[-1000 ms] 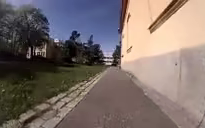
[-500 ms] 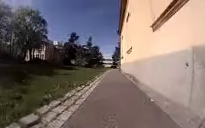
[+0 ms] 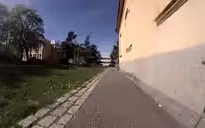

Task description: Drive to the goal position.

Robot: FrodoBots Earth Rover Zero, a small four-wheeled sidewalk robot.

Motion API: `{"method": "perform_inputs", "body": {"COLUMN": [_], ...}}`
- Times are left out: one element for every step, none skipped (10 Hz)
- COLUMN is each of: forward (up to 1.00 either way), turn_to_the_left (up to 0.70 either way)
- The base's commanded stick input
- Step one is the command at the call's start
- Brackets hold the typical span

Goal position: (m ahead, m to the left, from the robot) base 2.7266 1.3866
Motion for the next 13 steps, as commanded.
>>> {"method": "perform_inputs", "body": {"forward": [0.7,0.7,0.7,0.7,0.7,0.7,0.7,0.7,0.7,0.7,0.7,0.7,0.7], "turn_to_the_left": [0.0,0.0,0.0,0.0,0.0,0.0,0.0,0.0,0.0,0.0,0.0,-0.05,-0.27]}}
